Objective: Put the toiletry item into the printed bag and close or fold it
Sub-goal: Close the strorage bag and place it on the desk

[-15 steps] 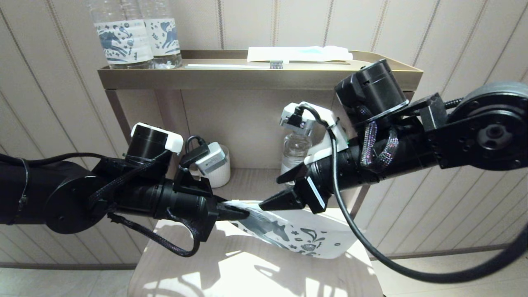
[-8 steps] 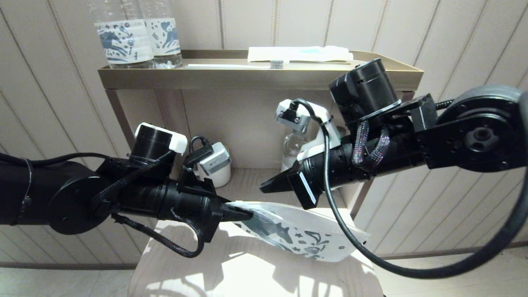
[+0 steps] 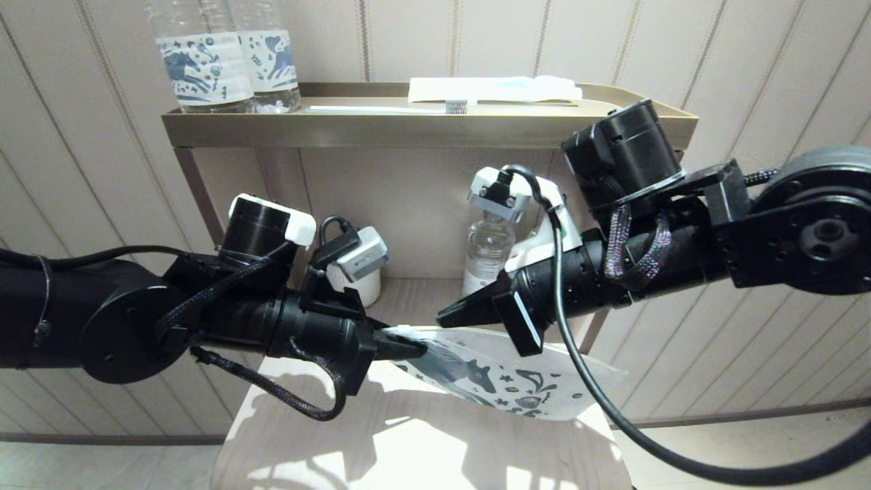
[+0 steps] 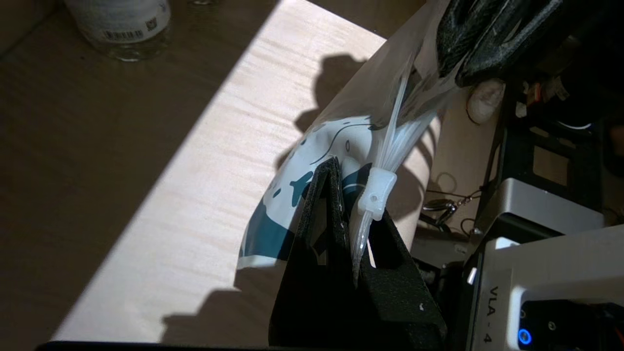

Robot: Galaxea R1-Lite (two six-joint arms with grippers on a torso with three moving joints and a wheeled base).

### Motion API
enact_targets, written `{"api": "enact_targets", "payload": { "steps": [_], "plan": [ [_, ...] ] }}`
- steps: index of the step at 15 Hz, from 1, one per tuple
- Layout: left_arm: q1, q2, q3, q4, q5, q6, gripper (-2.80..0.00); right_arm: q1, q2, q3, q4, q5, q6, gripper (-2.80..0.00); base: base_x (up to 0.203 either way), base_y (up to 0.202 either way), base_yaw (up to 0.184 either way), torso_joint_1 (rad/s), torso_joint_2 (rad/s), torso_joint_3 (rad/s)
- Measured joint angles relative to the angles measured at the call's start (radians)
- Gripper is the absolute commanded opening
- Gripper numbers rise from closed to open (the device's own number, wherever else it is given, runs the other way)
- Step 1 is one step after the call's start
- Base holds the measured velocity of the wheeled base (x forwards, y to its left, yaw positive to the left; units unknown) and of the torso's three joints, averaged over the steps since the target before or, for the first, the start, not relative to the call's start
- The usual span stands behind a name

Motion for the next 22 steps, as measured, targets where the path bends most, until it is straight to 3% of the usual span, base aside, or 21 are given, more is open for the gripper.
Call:
{"api": "enact_targets", "payload": {
  "steps": [1,2,12,17,22],
  "plan": [
    [0.000,-0.002,-0.008,-0.001,0.017,0.001,-2.80,-0.003,-0.009,0.005,-0.002,-0.001,-0.003,-2.80,0.000,0.000,0.000,0.000,0.00,0.000],
    [0.000,-0.001,-0.014,-0.001,0.025,0.002,-2.80,-0.010,-0.020,0.009,-0.004,-0.002,-0.005,0.00,0.000,0.000,0.000,0.000,0.00,0.000],
    [-0.045,0.071,-0.069,0.002,0.030,0.000,-2.80,-0.019,-0.005,0.016,-0.008,0.009,-0.007,0.00,0.000,0.000,0.000,0.000,0.00,0.000],
    [-0.047,0.075,-0.071,0.002,0.029,-0.001,-2.80,-0.014,0.021,0.065,-0.126,0.006,-0.005,0.00,0.000,0.000,0.000,0.000,0.00,0.000],
    [-0.049,0.074,-0.069,0.002,0.029,-0.001,-2.80,-0.009,0.054,0.072,-0.132,0.002,-0.007,0.00,0.000,0.000,0.000,0.000,0.00,0.000]
  ]
}}
